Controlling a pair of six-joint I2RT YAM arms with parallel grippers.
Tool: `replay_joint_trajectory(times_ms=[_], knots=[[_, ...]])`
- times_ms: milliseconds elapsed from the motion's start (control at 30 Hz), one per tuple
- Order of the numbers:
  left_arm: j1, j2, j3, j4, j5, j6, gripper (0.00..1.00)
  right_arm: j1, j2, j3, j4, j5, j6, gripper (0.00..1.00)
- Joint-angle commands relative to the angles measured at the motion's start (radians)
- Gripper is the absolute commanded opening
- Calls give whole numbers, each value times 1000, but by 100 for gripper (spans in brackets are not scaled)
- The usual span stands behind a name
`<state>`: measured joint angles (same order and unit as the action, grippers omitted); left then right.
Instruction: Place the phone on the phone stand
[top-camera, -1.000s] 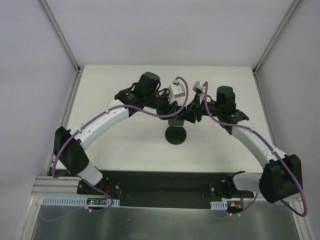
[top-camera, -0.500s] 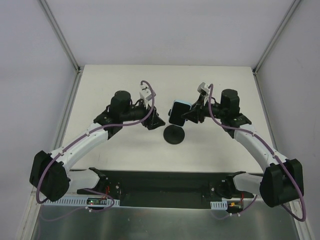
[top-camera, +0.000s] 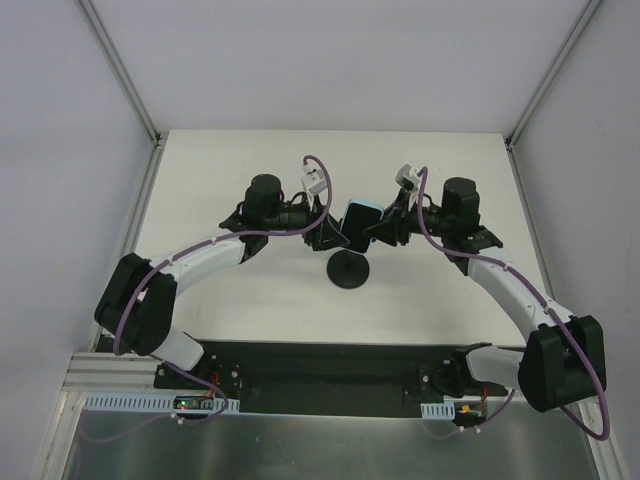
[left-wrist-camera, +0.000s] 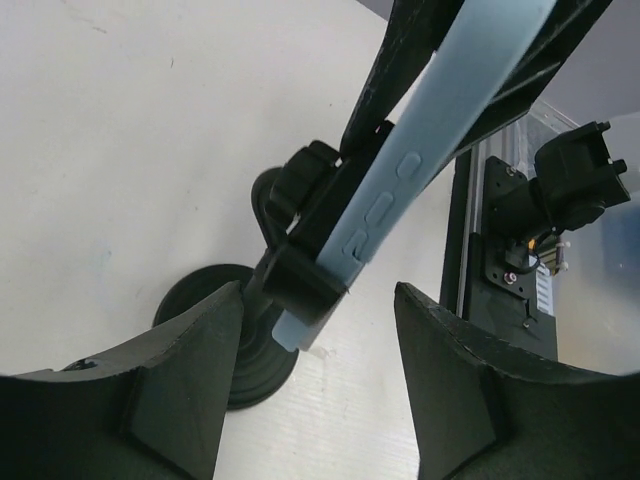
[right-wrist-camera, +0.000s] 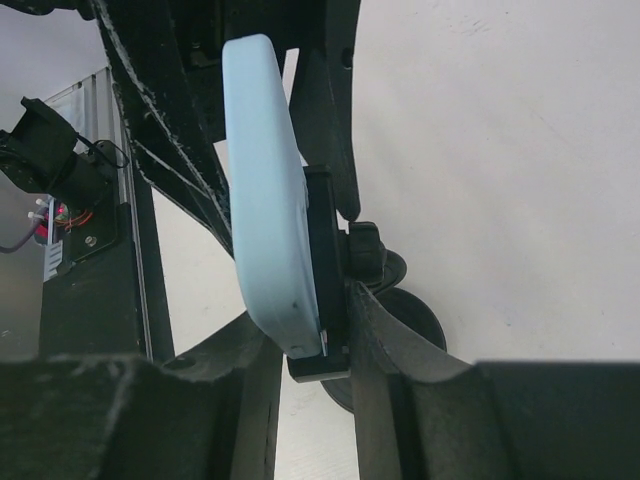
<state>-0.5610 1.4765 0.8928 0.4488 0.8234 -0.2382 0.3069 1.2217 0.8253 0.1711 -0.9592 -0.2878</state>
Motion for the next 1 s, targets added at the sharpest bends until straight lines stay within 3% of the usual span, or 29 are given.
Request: replay_joint_trajectory(times_ms=[0, 300, 400, 433, 467, 600, 800, 833, 867, 900, 967], knots=[[7, 60, 83, 47, 120, 57, 58, -9, -4, 14, -7, -39, 29, 0], [7, 120, 95, -10, 195, 89, 35, -8, 18, 21, -5, -44, 29, 0], [4, 125, 113, -74, 123, 91, 17, -8, 18, 21, -5, -42, 30, 1], [3, 136, 153, -116, 90, 96, 0, -8, 16, 18, -4, -35, 30, 0], [-3, 142, 175, -207, 6, 102, 0, -8, 13, 17, -4, -30, 30, 0], [-17, 120, 161, -243, -217, 45, 0, 0, -10, 0, -1, -12, 35, 0], [-17, 54, 104, -260, -328, 4, 0, 20, -40, -15, -1, 33, 42, 0], [-17, 44, 121, -297, -326, -3, 13, 20, -42, -15, -1, 40, 45, 1], [-17, 38, 127, -318, -320, -10, 36, 20, -48, -15, -2, 43, 53, 0], [-16, 25, 133, -337, -320, -15, 44, 20, -51, -17, -4, 62, 56, 1], [-11, -37, 123, -375, -317, -23, 52, 21, -66, -23, -5, 74, 62, 1]])
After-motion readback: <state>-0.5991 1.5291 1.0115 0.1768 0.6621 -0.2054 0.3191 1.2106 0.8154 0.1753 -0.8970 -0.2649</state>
